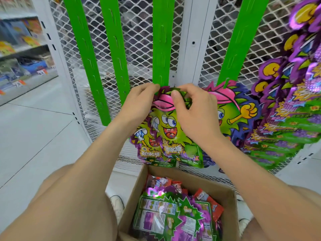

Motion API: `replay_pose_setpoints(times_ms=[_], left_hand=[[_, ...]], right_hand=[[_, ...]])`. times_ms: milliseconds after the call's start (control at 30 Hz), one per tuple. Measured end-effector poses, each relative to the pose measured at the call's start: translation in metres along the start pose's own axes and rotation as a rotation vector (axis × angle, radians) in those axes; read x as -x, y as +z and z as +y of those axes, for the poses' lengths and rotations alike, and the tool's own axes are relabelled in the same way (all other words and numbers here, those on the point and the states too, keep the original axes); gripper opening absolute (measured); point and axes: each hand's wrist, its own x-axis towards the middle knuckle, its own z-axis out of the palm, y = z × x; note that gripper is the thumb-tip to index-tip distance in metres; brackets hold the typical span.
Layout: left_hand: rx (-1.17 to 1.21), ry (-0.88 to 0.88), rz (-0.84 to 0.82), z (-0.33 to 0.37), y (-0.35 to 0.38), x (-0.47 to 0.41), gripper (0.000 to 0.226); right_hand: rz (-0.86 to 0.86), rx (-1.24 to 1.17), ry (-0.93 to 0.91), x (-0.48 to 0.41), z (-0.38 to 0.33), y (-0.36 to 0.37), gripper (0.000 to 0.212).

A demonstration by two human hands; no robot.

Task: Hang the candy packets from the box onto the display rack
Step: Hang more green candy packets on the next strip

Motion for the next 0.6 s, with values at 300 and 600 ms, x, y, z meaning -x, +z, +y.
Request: replay_pose_setpoints(times_ms=[300, 600], left_hand=[[0.06, -0.038, -0.07, 0.009, -0.018, 0.012, 0.031], [0.031, 0.009, -0.113, 0.009, -0.023, 0.014, 0.032]], right_hand=[[-0.052, -0.163, 0.149, -0.014, -0.006, 0.01, 0.024], [-0.057, -0.105, 0.184, -0.014, -0.003, 0.013, 0.033]])
